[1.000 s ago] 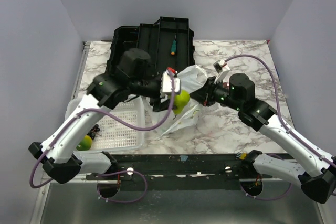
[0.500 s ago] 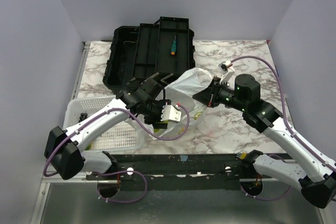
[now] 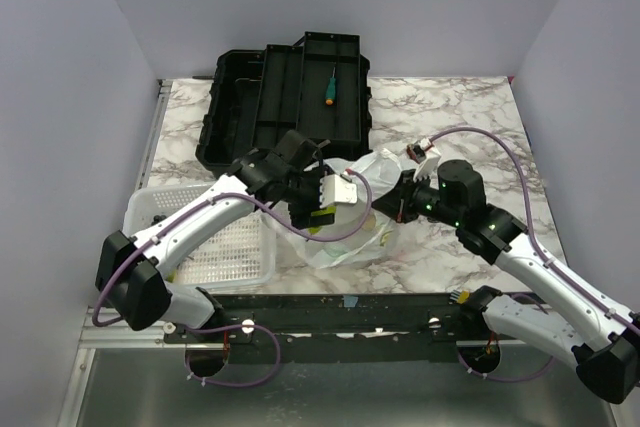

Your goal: Place the fake fruits into the plastic bag and tie a complex knot

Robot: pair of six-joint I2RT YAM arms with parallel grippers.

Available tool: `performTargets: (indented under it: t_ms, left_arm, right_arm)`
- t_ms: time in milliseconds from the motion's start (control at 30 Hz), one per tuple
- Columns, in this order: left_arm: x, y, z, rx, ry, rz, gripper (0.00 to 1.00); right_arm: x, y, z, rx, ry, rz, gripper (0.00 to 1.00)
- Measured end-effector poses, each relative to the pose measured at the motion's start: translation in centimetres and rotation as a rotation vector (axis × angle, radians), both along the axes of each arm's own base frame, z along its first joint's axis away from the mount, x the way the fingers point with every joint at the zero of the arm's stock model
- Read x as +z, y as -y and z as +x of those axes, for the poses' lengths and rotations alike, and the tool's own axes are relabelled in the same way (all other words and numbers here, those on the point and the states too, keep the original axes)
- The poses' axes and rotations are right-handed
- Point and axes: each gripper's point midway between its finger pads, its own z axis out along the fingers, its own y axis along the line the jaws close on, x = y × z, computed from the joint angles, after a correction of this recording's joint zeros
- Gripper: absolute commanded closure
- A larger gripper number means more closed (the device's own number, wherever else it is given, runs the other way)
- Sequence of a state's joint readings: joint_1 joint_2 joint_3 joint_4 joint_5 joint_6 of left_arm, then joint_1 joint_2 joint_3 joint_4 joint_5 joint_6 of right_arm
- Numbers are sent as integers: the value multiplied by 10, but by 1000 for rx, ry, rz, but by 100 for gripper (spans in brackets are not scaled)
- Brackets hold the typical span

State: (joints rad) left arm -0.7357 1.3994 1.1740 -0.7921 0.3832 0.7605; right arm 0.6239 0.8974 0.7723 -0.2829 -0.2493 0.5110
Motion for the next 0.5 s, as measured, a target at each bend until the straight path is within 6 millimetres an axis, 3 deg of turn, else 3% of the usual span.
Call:
performTargets:
  t_ms: [100, 367, 500]
  left_arm:
    - [34, 16, 1, 10, 6, -120, 2]
    - [127, 40, -6, 34, -17, -430, 1]
    - [167, 22, 18, 178, -64, -574, 2]
  right_arm:
    - [-6, 0, 0, -1, -6, -3, 99]
    - [0, 0, 7, -35, 5, 26, 99]
    - [0, 4, 11, -69, -6, 35, 99]
